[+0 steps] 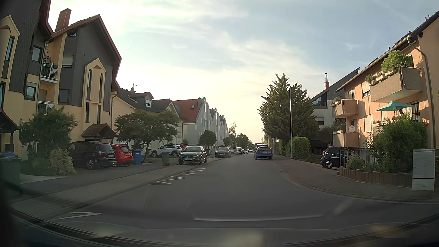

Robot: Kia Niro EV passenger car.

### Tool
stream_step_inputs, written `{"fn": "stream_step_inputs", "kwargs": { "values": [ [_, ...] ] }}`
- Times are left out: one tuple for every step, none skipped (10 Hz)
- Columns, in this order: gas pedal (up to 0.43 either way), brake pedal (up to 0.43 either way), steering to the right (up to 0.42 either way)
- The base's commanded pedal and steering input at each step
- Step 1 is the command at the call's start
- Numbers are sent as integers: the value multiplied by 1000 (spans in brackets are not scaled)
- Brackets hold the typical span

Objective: Follow the waypoints while adhering to traffic rules and regulations

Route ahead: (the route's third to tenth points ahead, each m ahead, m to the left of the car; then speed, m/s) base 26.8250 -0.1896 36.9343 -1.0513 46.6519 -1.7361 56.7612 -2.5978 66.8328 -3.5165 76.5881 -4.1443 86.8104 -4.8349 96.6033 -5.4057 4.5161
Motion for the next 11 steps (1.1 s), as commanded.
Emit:
{"fn": "stream_step_inputs", "kwargs": {
  "values": [
    [409, 30, -16],
    [409, 30, -11],
    [409, 30, -8],
    [409, 30, -7],
    [409, 30, -7],
    [398, 30, -7],
    [378, 30, -7],
    [358, 30, -7],
    [350, 30, -7],
    [331, 30, -6],
    [299, 30, -4]
  ]
}}
